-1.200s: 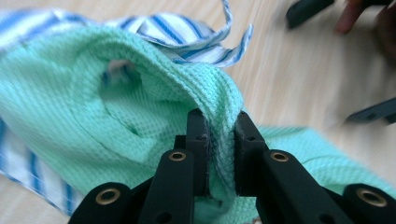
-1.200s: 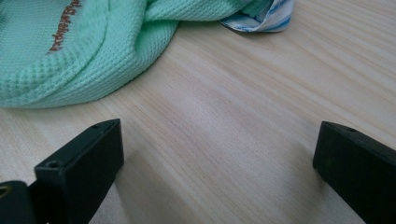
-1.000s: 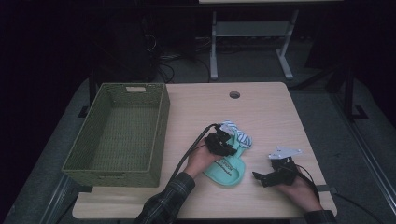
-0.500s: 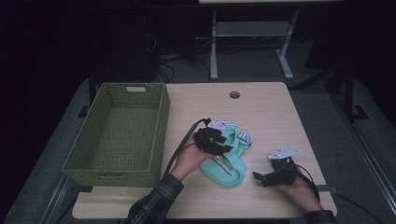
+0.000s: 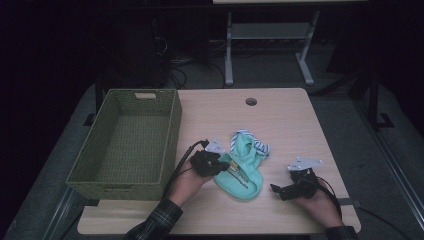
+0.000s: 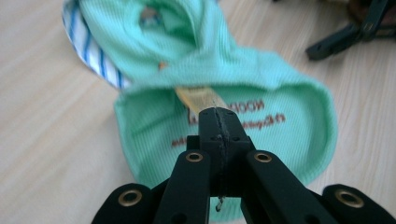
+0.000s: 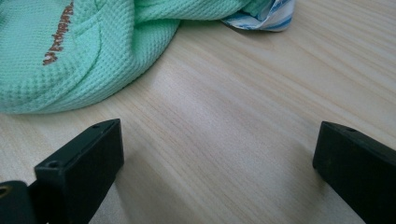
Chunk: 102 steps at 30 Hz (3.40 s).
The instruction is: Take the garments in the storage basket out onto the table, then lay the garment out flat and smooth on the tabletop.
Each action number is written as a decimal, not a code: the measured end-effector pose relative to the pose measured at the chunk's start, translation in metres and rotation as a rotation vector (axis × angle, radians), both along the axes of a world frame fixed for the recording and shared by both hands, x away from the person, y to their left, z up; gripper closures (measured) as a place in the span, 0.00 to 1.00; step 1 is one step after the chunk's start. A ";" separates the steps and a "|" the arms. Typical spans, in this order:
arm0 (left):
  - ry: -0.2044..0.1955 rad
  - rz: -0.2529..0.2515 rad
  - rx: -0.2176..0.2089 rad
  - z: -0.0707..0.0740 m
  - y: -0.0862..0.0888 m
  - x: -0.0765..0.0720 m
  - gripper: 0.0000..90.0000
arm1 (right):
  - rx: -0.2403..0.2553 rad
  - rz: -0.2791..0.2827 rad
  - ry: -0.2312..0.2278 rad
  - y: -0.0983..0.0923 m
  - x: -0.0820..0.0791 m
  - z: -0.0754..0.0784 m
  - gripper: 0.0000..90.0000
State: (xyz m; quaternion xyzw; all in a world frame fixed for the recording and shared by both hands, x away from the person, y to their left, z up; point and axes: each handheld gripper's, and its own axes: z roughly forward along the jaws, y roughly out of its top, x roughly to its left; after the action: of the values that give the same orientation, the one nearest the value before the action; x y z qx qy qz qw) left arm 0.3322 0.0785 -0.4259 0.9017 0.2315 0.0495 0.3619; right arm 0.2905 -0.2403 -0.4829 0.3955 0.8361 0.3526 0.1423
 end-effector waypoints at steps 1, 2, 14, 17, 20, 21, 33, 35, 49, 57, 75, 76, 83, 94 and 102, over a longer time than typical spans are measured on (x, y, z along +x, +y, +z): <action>0.005 -0.001 0.030 -0.006 0.000 -0.001 0.99 | -0.001 0.001 -0.001 0.000 0.000 0.000 0.02; 0.009 -0.003 0.043 -0.009 0.001 -0.002 0.99 | -0.002 0.001 -0.002 0.000 0.000 0.000 0.02; 0.007 0.025 0.130 -0.030 -0.001 -0.002 0.99 | 0.006 -0.002 0.021 -0.004 -0.002 0.008 0.28; 0.003 0.028 0.132 -0.030 -0.002 -0.003 1.00 | 0.023 0.005 0.021 -0.006 -0.001 0.013 0.36; -0.004 0.026 0.130 -0.031 -0.002 -0.004 1.00 | 0.038 0.011 0.028 -0.006 0.000 0.017 0.41; -0.007 0.028 0.123 -0.031 -0.001 -0.004 1.00 | 0.039 0.024 0.024 -0.006 0.003 0.021 0.46; 0.000 0.028 0.123 -0.031 -0.001 -0.004 1.00 | 0.064 0.065 -0.022 -0.002 0.029 0.052 0.62; 0.005 0.033 0.119 -0.031 -0.001 -0.004 1.00 | 0.062 0.074 -0.027 -0.001 0.032 0.054 0.62; 0.010 0.034 0.119 -0.031 -0.001 -0.002 1.00 | 0.089 0.133 -0.029 0.024 0.077 0.079 0.63; 0.015 0.035 0.111 -0.031 -0.001 -0.002 1.00 | 0.107 0.164 -0.017 0.038 0.106 0.088 0.65; 0.025 0.035 0.113 -0.031 -0.001 -0.001 1.00 | 0.104 0.152 0.083 0.075 0.168 0.059 0.58; 0.025 0.035 0.113 -0.031 -0.001 -0.001 1.00 | 0.104 0.152 0.083 0.075 0.168 0.059 0.58; 0.022 0.032 0.116 -0.030 -0.001 -0.001 1.00 | 0.076 0.158 0.142 0.086 0.180 0.042 0.63; 0.017 0.030 0.124 -0.030 -0.002 -0.002 1.00 | 0.049 0.154 0.114 0.083 0.178 0.044 0.87; 0.019 0.032 0.128 -0.030 -0.002 -0.002 1.00 | 0.035 0.009 0.062 0.055 0.189 0.049 0.85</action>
State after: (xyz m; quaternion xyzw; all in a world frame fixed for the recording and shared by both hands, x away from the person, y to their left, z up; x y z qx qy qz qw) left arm 0.3300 0.0764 -0.4556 0.9196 0.2458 0.0615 0.3002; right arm 0.4796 -0.1856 -0.4338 0.4048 0.8356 0.3554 0.1077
